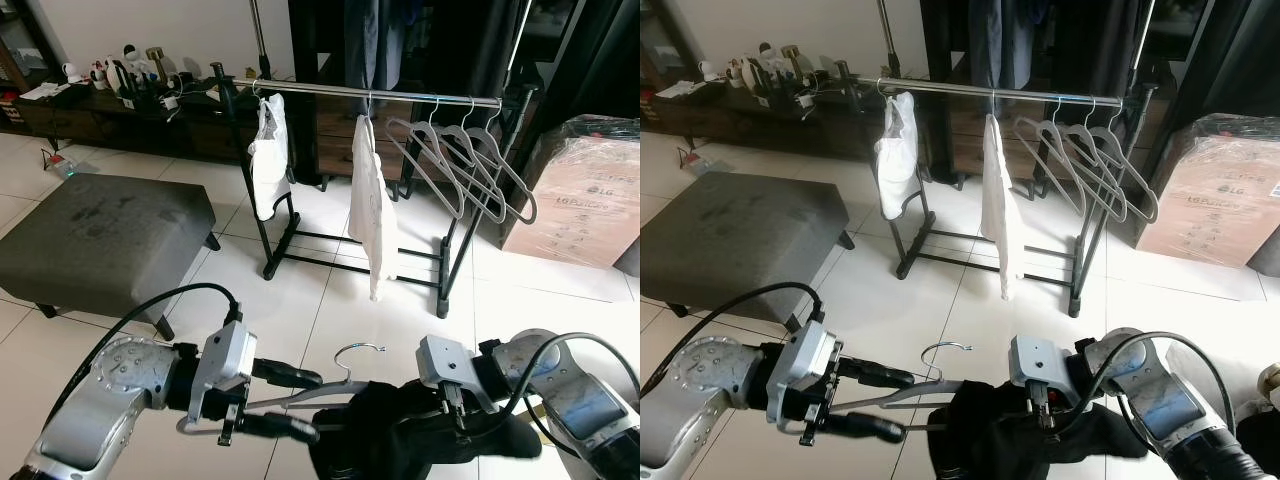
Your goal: Hang hanger
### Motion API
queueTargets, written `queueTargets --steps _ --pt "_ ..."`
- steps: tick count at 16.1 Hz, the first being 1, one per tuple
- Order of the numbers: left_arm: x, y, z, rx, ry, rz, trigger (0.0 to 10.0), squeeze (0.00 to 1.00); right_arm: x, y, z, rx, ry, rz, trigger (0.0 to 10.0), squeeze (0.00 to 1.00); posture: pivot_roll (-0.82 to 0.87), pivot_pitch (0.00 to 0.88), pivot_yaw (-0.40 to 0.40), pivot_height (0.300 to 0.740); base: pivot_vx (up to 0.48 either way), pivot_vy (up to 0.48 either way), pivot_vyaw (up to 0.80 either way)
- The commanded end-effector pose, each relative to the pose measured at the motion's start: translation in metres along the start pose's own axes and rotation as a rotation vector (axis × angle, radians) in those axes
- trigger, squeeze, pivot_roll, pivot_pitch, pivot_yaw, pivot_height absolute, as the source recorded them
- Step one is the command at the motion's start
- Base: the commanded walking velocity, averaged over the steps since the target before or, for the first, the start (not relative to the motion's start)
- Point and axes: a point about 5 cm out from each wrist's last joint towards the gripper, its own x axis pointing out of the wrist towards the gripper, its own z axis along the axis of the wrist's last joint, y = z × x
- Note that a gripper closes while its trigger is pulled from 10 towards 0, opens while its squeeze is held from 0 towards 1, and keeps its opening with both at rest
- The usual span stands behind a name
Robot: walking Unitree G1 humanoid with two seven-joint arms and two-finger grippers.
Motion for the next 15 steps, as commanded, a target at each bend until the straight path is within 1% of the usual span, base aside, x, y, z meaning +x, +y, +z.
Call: queueTargets --steps 1,2,3,4,5,6,7,8,9,10,11,12,13,14,15 --pt "-0.002 0.001 0.001 0.015 0.024 0.015 10.0 1.0 0.0 -0.003 0.009 -0.037 -0.031 -0.007 0.0 0.0 -0.09 0.135 0.031 0.74 0.0 0.0 0.0" --pt "-0.014 0.021 0.002 -0.043 -0.043 0.24 10.0 1.0 0.0 -0.005 0.016 -0.092 -0.072 -0.032 0.0 0.0 -0.1 0.133 0.035 0.74 0.0 0.0 0.0" --pt "-0.028 0.038 0.002 -0.111 -0.146 0.456 10.0 1.0 0.0 -0.005 0.026 -0.14 -0.126 -0.042 0.0 0.0 -0.1 0.133 0.036 0.74 0.0 0.0 0.0" --pt "-0.035 0.041 0.0 -0.163 -0.211 0.532 10.0 1.0 0.0 -0.004 0.03 -0.158 -0.155 -0.041 0.0 0.0 -0.1 0.133 0.035 0.74 0.0 0.0 0.0" --pt "-0.039 0.042 -0.001 -0.193 -0.255 0.589 10.0 1.0 -0.001 -0.002 0.032 -0.171 -0.163 -0.038 0.0 0.0 -0.1 0.131 0.033 0.74 0.0 0.0 0.0" --pt "-0.044 0.042 -0.003 -0.239 -0.329 0.667 10.0 1.0 0.0 0.0 0.032 -0.201 -0.148 -0.038 0.0 0.0 -0.1 0.131 0.03 0.74 0.0 0.0 0.0" --pt "-0.049 0.042 -0.013 -0.321 -0.345 0.757 10.0 1.0 0.001 0.001 0.032 -0.227 -0.142 -0.044 0.0 0.0 -0.1 0.13 0.028 0.74 0.0 0.0 0.0" --pt "-0.05 0.04 -0.02 -0.356 -0.321 0.774 10.0 1.0 0.001 0.002 0.033 -0.239 -0.148 -0.045 0.0 0.0 -0.1 0.127 0.026 0.74 0.0 0.0 0.0" --pt "-0.049 0.036 -0.03 -0.41 -0.272 0.759 10.0 1.0 0.002 0.003 0.036 -0.25 -0.16 -0.039 0.0 0.0 -0.1 0.127 0.026 0.74 0.0 0.0 0.0" --pt "-0.048 0.031 -0.037 -0.438 -0.233 0.743 10.0 1.0 0.002 0.003 0.038 -0.259 -0.17 -0.036 0.0 0.0 -0.1 0.125 0.026 0.74 0.0 0.0 0.0" --pt "-0.049 0.024 -0.049 -0.479 -0.172 0.726 10.0 1.0 0.002 0.004 0.041 -0.294 -0.161 -0.031 0.0 0.0 -0.1 0.125 0.025 0.74 0.0 0.0 0.0" --pt "-0.055 0.018 -0.059 -0.553 -0.138 0.72 10.0 1.0 0.002 0.004 0.044 -0.337 -0.165 -0.052 0.0 0.0 -0.1 0.125 0.025 0.74 0.0 0.0 0.0" --pt "-0.06 0.015 -0.064 -0.579 -0.122 0.726 10.0 1.0 0.002 0.001 0.046 -0.382 -0.154 -0.084 0.0 0.0 -0.1 0.126 0.026 0.74 0.0 0.0 0.0" --pt "-0.067 0.014 -0.071 -0.608 -0.091 0.768 10.0 1.0 0.003 -0.002 0.046 -0.448 -0.12 -0.12 0.0 0.0 -0.1 0.13 0.025 0.74 0.0 0.0 0.0" --pt "-0.072 0.013 -0.079 -0.654 -0.086 0.815 10.0 0.87 0.004 -0.003 0.045 -0.522 -0.079 -0.139 0.0 0.0 -0.1 0.134 0.024 0.74 0.0 0.0 0.0"
